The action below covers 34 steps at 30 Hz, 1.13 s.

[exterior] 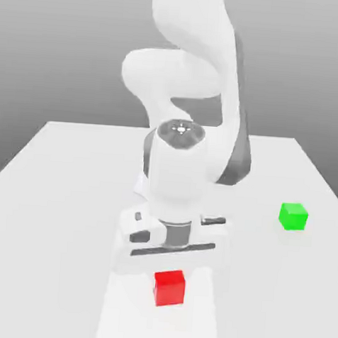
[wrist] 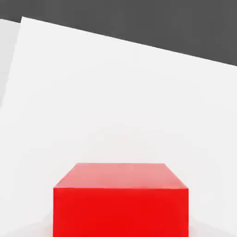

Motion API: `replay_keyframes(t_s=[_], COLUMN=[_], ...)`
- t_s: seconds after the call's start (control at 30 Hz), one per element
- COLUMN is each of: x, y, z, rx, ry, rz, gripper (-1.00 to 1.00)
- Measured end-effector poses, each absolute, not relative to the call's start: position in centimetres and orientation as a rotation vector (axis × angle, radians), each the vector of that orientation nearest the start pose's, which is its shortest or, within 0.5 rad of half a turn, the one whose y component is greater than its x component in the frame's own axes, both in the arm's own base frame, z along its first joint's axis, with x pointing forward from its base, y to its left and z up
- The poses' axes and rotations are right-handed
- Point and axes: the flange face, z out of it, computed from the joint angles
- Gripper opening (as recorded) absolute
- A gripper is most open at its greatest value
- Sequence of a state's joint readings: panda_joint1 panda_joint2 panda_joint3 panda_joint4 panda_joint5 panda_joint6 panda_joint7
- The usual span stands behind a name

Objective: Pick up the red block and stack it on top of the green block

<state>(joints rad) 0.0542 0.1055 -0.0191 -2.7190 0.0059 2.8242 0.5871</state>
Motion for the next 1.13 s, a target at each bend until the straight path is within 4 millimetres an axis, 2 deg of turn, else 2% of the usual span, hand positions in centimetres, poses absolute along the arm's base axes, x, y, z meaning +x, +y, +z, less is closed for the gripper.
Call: replay_keyframes(t_s=[0.03, 0.13, 0.2, 0.27, 0.37, 0.53, 0.67, 0.7, 0.77, 1.03, 1.07, 1.13], x=[40.0, 38.5, 36.5, 34.1, 30.1, 21.2, 13.2, 12.1, 11.4, 11.3, 11.2, 11.2], y=[1.6, 8.7, 13.5, 17.6, 22.3, 28.9, 31.8, 32.1, 32.4, 32.4, 32.3, 32.3], z=[20.2, 21.7, 22.4, 23.1, 23.8, 24.6, 24.7, 24.5, 23.7, 18.9, 18.3, 18.3], rx=[-3.023, -3.083, -3.103, -3.104, -3.076, -2.939, -2.749, -2.717, -2.696, -2.691, -2.689, -2.69], ry=[0.853, 0.501, 0.233, -0.025, -0.376, -1.012, -1.502, -1.573, -1.625, -1.635, -1.634, -1.632], rz=[0.001, 0.005, 0.009, 0.012, 0.013, 0.012, 0.005, 0.003, -0.004, -0.007, -0.004, -0.004], gripper=[-1.0, -1.0, -1.0, -1.0, -1.0, -1.0, -1.0, -1.0, -1.0, -1.0, 1.0, 1.0])
